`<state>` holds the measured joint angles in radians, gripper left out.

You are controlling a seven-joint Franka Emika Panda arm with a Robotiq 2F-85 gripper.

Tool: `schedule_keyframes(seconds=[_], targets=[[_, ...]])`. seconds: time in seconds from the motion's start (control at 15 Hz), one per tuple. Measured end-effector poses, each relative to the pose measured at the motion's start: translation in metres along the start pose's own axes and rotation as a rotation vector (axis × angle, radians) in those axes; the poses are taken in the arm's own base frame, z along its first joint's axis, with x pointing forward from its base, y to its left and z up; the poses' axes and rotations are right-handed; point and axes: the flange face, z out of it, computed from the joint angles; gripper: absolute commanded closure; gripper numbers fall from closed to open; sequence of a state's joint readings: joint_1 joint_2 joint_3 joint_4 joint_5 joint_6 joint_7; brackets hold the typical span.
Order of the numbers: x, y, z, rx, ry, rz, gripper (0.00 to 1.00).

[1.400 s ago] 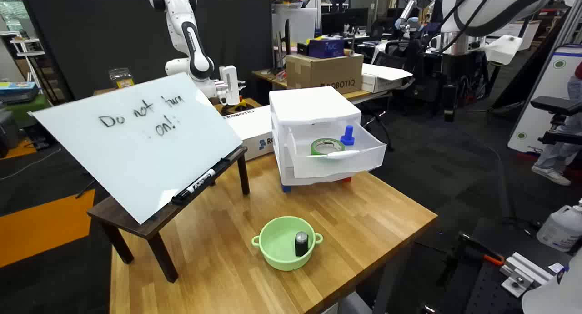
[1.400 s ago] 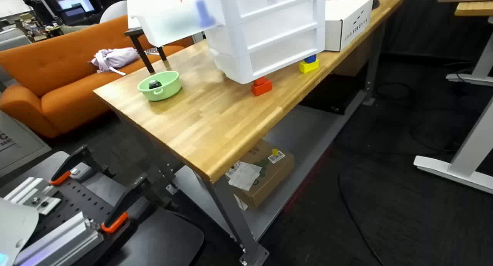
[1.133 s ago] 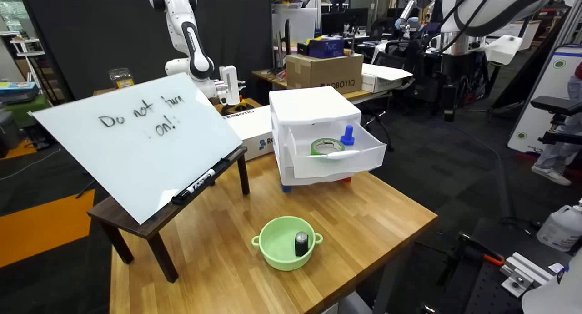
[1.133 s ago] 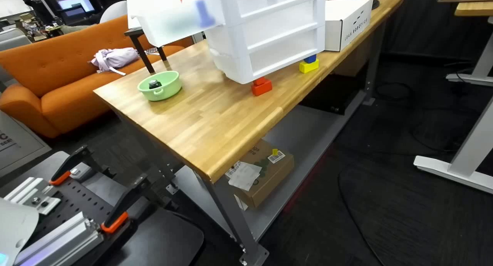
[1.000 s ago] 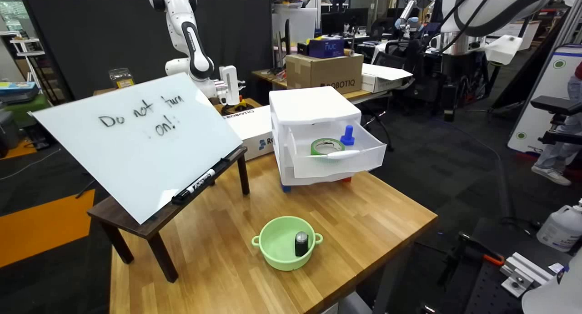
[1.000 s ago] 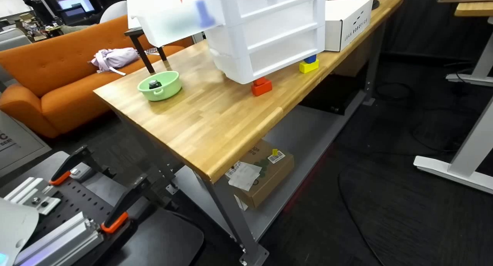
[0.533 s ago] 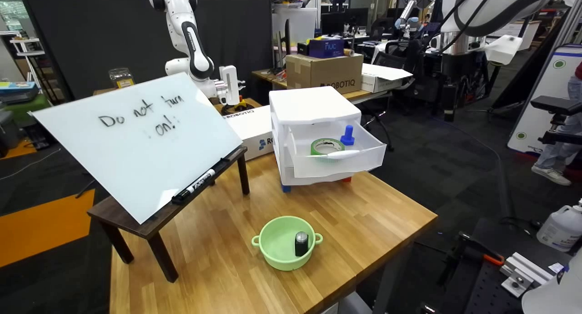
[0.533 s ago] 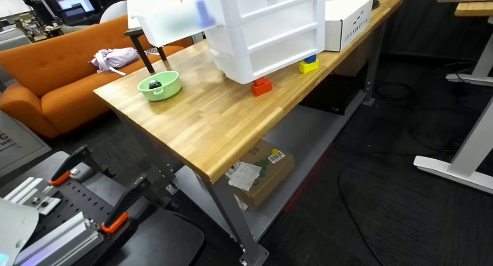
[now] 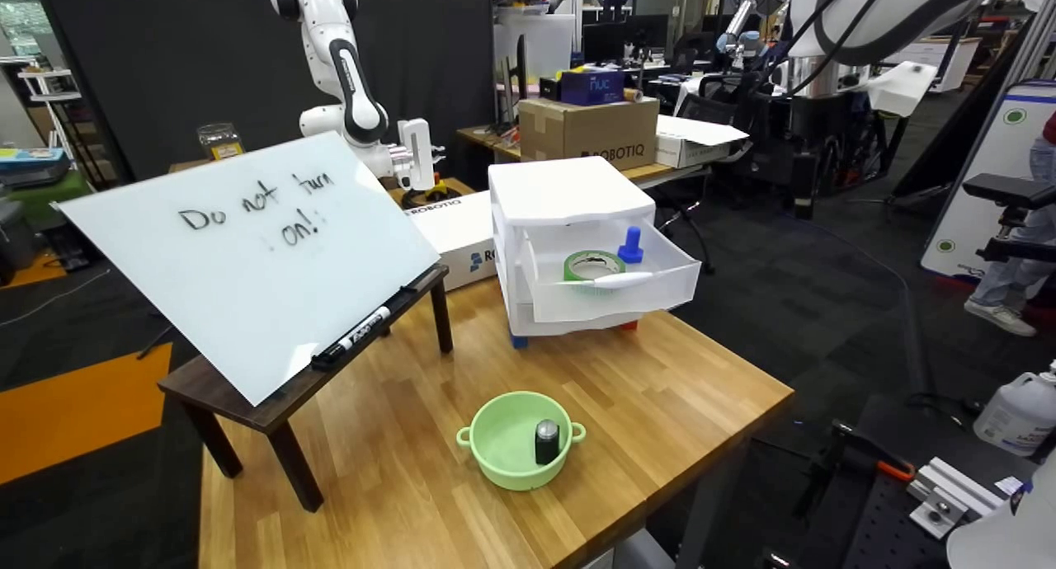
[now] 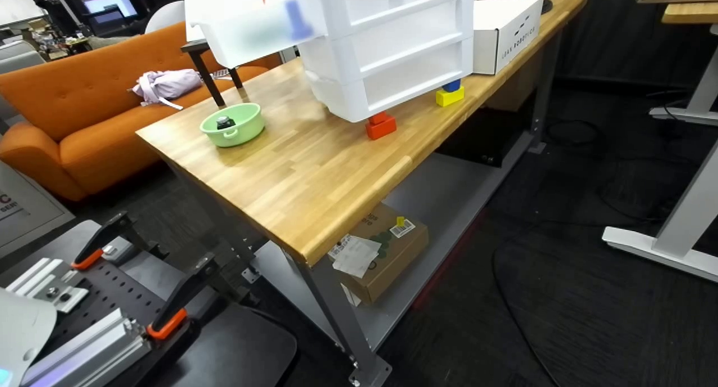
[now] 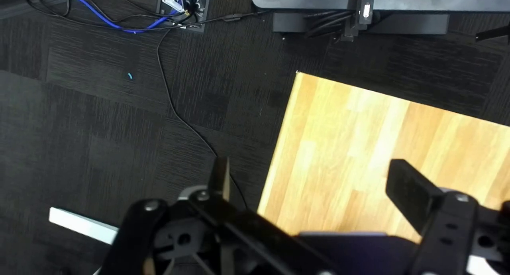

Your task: Remove the masking tape from the object and put it on the table

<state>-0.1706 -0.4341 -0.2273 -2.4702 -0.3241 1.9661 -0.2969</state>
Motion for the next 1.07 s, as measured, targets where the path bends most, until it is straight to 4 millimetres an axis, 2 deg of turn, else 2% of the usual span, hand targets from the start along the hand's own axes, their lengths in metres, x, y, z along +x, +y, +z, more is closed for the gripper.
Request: schedule_keyframes(seconds=[0.27,0.53,0.8,1.07], targets=[[0.02,-0.016,-0.02,0.007,0.038,0.032,0.0],[0.042,-0.023,-0.034,0.028,0.063,0.069,0.0],[0.061,-0.034,-0.037,0.058,0.066,0.094,0.0],[0.081,-0.06,-0.036,0.07,0.054,0.083,0.0]])
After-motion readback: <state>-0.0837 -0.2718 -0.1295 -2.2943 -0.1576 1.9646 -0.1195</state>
